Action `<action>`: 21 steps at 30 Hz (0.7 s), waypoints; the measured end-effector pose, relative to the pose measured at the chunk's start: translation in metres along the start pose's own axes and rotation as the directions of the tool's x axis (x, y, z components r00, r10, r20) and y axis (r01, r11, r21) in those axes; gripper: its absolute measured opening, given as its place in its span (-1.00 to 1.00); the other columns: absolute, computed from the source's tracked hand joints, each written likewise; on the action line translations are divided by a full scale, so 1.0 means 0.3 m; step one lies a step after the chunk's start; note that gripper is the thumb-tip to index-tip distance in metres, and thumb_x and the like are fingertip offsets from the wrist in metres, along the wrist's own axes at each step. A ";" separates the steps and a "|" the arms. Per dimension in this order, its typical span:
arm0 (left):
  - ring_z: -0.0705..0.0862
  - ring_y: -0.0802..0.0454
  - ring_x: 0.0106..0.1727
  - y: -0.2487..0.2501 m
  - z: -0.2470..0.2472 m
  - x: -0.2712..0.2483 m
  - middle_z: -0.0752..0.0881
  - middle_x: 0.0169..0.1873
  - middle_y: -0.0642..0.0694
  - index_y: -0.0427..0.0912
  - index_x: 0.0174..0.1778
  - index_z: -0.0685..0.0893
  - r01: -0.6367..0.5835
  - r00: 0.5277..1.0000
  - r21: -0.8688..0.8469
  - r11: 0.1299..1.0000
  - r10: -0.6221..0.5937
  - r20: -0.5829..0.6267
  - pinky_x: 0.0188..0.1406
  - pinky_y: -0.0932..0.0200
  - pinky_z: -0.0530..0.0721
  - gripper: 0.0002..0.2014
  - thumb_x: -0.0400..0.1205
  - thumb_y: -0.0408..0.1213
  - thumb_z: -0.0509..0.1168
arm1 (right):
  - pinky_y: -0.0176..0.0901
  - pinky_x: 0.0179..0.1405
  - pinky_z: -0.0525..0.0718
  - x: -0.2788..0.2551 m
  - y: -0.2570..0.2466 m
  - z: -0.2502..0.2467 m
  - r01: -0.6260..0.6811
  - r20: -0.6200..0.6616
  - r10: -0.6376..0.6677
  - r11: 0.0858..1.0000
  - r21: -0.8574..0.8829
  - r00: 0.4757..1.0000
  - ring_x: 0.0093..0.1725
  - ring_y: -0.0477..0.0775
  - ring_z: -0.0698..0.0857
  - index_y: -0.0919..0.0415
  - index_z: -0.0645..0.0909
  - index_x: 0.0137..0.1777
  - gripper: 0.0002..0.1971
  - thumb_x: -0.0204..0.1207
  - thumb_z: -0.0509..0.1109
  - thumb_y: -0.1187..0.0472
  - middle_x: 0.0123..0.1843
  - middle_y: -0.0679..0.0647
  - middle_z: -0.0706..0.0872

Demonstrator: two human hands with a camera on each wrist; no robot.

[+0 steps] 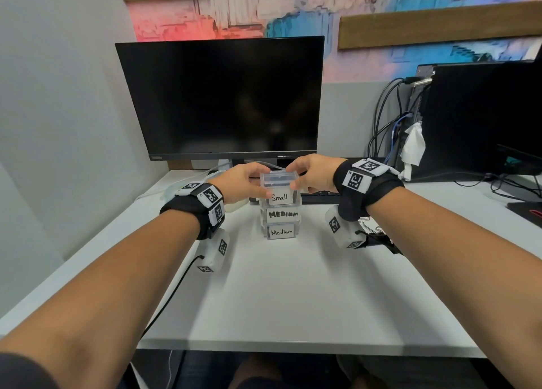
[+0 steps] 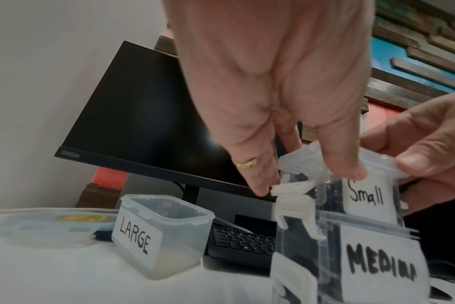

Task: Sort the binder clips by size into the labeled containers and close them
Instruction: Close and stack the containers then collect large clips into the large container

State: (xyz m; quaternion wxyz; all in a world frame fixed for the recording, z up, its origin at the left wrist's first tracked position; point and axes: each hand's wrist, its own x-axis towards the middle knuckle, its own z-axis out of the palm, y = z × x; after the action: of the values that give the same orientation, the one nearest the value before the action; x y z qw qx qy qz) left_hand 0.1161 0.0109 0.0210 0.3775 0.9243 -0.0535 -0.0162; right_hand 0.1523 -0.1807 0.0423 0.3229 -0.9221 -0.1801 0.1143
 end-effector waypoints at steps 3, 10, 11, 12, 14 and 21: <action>0.63 0.12 0.19 0.001 0.005 -0.005 0.62 0.26 0.03 -0.11 0.46 0.44 -0.020 1.000 0.015 1.000 0.020 -0.007 -0.09 0.41 0.58 -0.40 0.51 -0.34 0.48 | 0.02 0.21 0.71 -0.003 0.002 0.001 0.000 0.002 0.000 1.000 -0.026 1.000 0.22 0.12 0.64 0.06 0.48 0.45 -0.48 0.49 0.49 0.22 0.32 0.09 0.62; 0.58 -0.06 0.36 -0.004 -0.001 -0.009 0.61 0.34 -0.08 -0.05 0.49 0.48 0.024 1.000 -0.104 0.994 -0.023 0.004 0.39 0.00 0.57 -0.52 0.63 -0.14 0.34 | 0.05 0.24 0.70 -0.012 -0.007 0.003 0.012 0.005 -0.012 1.000 -0.021 1.000 0.22 0.16 0.65 0.05 0.57 0.35 -0.60 0.52 0.47 0.22 0.26 0.12 0.65; 0.58 -0.08 0.36 -0.001 -0.003 -0.010 0.62 0.33 -0.09 -0.03 0.50 0.49 0.031 1.000 -0.103 0.994 -0.031 0.005 0.40 -0.01 0.56 -0.54 0.65 -0.11 0.31 | 0.05 0.24 0.70 -0.013 -0.009 0.003 0.008 0.003 -0.008 1.000 -0.003 1.000 0.23 0.16 0.64 0.04 0.59 0.33 -0.64 0.53 0.45 0.20 0.26 0.12 0.65; 0.58 -0.08 0.36 0.001 -0.004 -0.011 0.63 0.32 -0.07 0.00 0.50 0.49 0.037 0.999 -0.099 0.994 -0.036 0.008 0.40 -0.01 0.56 -0.55 0.66 -0.06 0.28 | 0.06 0.26 0.69 -0.015 -0.010 0.003 0.001 -0.003 -0.001 1.000 0.025 1.000 0.24 0.15 0.63 0.04 0.61 0.29 -0.69 0.55 0.43 0.17 0.26 0.12 0.66; 0.56 -0.03 0.37 0.006 -0.007 -0.013 0.62 0.34 -0.02 0.07 0.49 0.50 0.043 0.999 -0.047 0.998 -0.042 0.015 0.40 -0.03 0.55 -0.54 0.66 0.04 0.24 | 0.08 0.28 0.67 -0.018 -0.013 0.005 -0.018 -0.018 0.019 0.997 0.071 1.000 0.28 0.14 0.61 0.04 0.64 0.27 -0.75 0.61 0.35 0.14 0.26 0.11 0.67; 0.49 -0.01 0.45 0.038 -0.018 -0.017 0.50 0.48 -0.02 0.07 0.50 0.46 0.009 1.000 0.218 0.976 -0.011 0.007 0.49 0.00 0.42 -0.53 0.66 0.03 0.25 | 0.22 0.25 0.66 -0.019 -0.016 0.007 -0.119 -0.040 0.125 0.984 0.134 0.991 0.38 0.22 0.53 0.10 0.47 0.41 -0.63 0.62 0.35 0.19 0.38 0.16 0.54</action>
State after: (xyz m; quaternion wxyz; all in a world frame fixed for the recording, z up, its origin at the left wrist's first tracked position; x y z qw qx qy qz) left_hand 0.1103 0.0072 0.0329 0.2734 0.9604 -0.0518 -0.0159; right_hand 0.1451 -0.1784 0.0442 0.3795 -0.9106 -0.1075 0.1233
